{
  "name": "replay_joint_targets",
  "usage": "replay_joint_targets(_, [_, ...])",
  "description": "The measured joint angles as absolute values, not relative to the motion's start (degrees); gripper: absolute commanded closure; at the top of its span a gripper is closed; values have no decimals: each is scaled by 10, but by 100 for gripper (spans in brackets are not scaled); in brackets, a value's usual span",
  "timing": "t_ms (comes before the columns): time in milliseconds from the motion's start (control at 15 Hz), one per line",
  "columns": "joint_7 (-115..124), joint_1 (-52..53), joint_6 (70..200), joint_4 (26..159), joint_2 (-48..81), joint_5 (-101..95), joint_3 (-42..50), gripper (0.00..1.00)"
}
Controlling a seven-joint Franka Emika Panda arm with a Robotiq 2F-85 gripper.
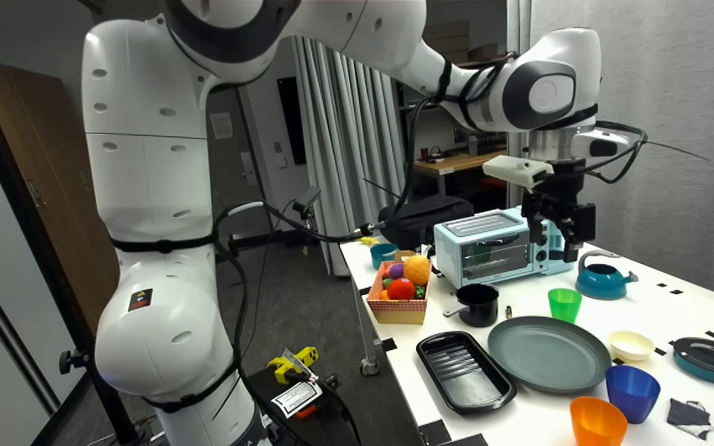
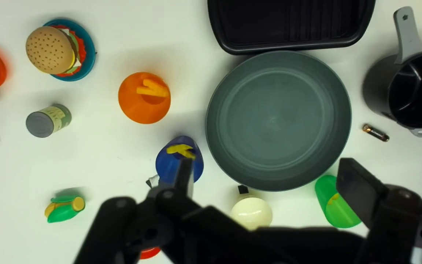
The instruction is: Pick up the blue and orange cups from the table and pour their contents on the grey plate.
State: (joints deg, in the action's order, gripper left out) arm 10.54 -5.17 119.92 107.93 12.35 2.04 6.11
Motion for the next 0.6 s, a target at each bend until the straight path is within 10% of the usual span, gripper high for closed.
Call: replay_joint_targets(600, [142,-61,1217,961,271,20,89,0])
